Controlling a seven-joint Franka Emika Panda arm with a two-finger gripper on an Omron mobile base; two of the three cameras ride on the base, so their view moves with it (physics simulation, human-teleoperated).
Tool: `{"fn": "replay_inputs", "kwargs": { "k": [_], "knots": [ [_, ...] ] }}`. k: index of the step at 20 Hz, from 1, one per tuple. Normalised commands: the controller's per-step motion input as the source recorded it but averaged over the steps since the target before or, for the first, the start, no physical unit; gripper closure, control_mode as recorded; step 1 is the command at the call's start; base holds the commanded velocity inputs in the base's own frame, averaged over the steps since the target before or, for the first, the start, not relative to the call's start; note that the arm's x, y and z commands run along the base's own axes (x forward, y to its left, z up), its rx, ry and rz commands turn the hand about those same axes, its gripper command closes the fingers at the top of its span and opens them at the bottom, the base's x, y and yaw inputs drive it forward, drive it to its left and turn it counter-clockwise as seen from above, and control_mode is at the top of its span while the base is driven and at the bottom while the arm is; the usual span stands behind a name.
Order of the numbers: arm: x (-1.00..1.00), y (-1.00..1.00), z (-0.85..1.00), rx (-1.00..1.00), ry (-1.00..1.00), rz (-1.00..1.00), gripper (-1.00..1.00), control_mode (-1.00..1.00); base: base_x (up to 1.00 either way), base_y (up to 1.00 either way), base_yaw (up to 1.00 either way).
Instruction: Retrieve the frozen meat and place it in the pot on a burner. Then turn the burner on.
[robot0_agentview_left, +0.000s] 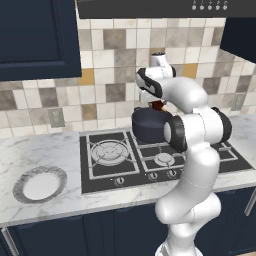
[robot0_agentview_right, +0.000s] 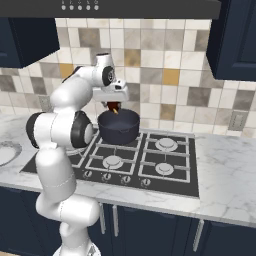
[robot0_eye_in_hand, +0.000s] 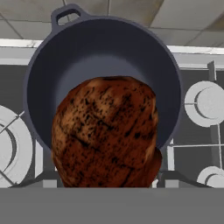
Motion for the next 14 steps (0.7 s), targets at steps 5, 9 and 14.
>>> {"fn": "replay_inputs", "kwargs": {
  "k": [5, 9, 14],
  "knots": [
    [0.05, -0.02, -0.32, 0.0, 0.08, 0.19, 1.0, -1.0, 0.0, 0.0, 0.0],
    [0.01, -0.01, -0.42, 0.0, 0.12, 0.16, 1.0, -1.0, 0.0, 0.0, 0.0],
    [0.0, 0.0, -0.47, 0.0, 0.21, 0.11, 1.0, -1.0, 0.0, 0.0, 0.0]
  ]
}}
